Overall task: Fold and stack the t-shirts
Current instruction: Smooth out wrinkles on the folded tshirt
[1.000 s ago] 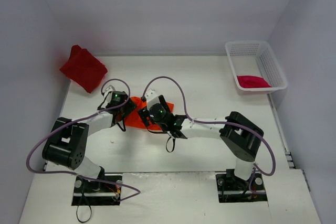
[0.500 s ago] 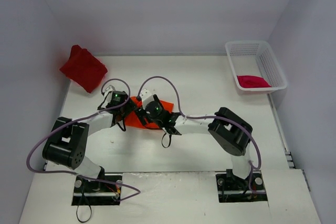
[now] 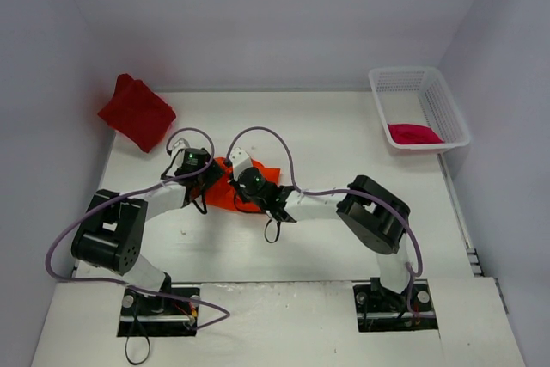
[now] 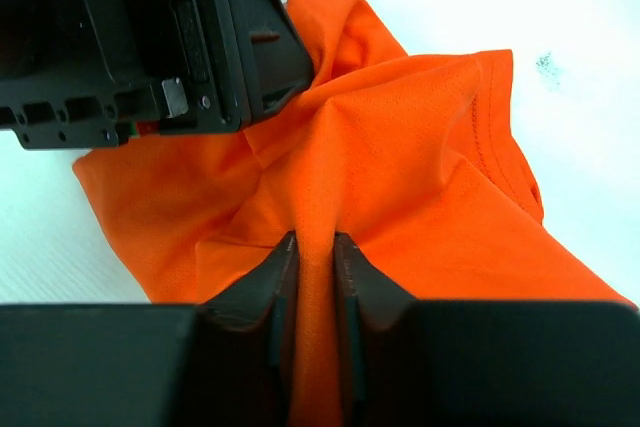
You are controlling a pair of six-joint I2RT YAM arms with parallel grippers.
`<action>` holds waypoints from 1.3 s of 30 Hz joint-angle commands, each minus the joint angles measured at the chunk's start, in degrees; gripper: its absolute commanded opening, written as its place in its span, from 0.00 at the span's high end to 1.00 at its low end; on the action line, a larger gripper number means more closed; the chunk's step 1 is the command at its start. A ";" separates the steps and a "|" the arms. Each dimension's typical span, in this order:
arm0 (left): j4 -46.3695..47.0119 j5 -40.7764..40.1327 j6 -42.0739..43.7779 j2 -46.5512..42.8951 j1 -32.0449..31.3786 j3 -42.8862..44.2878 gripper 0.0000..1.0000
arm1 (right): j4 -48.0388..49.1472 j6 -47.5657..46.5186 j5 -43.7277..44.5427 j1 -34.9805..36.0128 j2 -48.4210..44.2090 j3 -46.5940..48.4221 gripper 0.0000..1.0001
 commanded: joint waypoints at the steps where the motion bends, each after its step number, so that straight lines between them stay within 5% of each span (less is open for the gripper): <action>1: -4.42 0.75 -0.43 2.09 -0.41 -0.83 0.38 | 3.97 0.39 0.43 -0.47 -1.31 -0.03 0.90; 39: -3.19 0.49 -2.54 3.23 -2.78 -0.92 0.38 | -1.04 -2.34 0.51 -0.74 -5.00 6.73 0.93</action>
